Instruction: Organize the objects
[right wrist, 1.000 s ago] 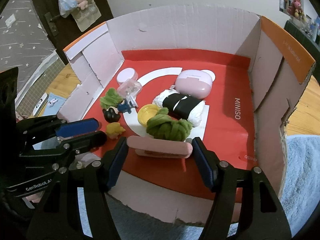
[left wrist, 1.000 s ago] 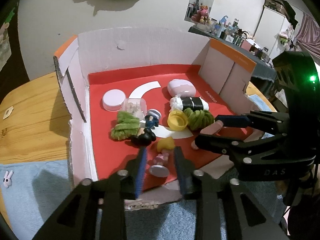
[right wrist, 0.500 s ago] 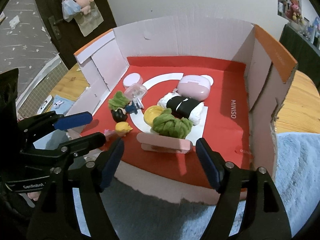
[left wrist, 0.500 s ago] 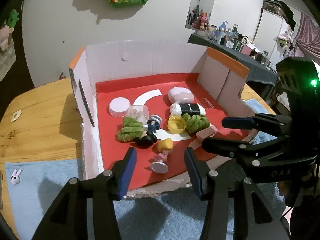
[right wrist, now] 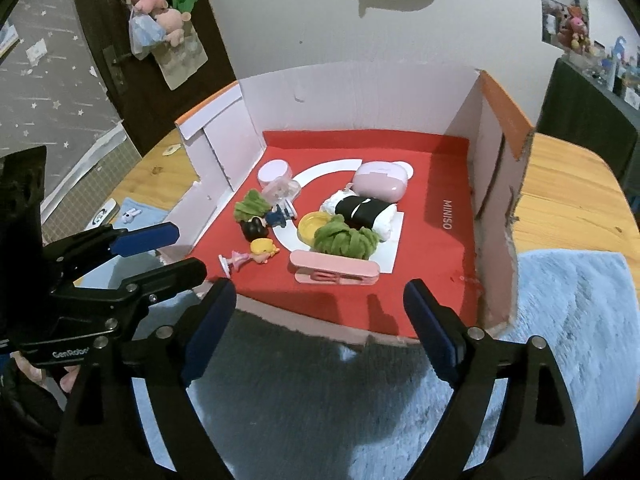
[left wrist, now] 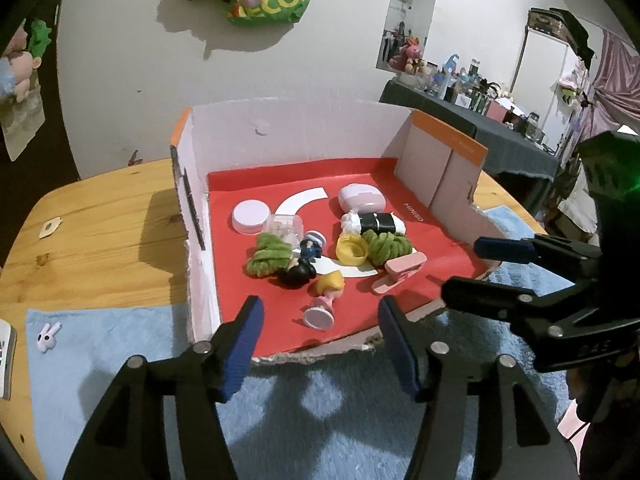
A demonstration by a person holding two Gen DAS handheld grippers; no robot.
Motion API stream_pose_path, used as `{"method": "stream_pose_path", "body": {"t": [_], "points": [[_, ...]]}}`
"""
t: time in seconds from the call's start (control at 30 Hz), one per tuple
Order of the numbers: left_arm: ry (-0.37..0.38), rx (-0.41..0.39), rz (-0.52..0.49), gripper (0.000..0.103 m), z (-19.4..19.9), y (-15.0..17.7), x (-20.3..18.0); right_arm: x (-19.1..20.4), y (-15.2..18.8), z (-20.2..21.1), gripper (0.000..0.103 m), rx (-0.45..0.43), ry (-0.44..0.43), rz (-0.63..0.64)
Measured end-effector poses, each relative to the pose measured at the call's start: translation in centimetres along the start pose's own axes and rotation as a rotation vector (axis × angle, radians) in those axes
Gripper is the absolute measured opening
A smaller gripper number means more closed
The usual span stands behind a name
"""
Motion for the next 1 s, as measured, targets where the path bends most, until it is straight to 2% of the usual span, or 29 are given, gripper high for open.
{"method": "stream_pose_path", "body": {"t": [0.1,0.17,0.23,0.3,0.4,0.5,1.0], "points": [[-0.007,-0.009,0.005,0.070,0.5,0.2,0.0,-0.2,0.2,0.7,0.087,-0.012,0.005,-0.009],[-0.005,-0.017,0.007,0.071,0.8,0.3,-0.2,-0.3,0.4,1.1,0.091,-0.018,0.008,-0.011],[-0.008,-0.027,0.009,0.080,1.2,0.4,-0.3,-0.3,0.5,1.6,0.095,-0.028,0.014,-0.014],[-0.017,-0.035,0.010,0.086,1.5,0.5,-0.3,-0.4,0.7,2.0,0.096,-0.032,0.014,-0.018],[-0.029,-0.047,0.011,0.091,2.0,0.6,-0.4,-0.5,1.1,2.4,0.096,-0.038,0.012,-0.028],[-0.044,-0.058,0.015,0.103,2.4,0.9,-0.2,-0.5,1.4,2.8,0.099,-0.043,0.014,-0.035],[-0.066,-0.045,0.009,0.103,2.3,3.7,-0.9,-1.0,4.0,3.3,0.099,-0.038,0.051,-0.078]]}}
Point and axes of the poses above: each gripper's, at about its wrist camera, not at the fingertips, and z roughly against the way its jaws point, x to its left, y to its underside, the point moved 10 cm from there along -z, roughly the way its jaws point, and after that the axes turned 13 degrees about y, right-handed, at the moved point
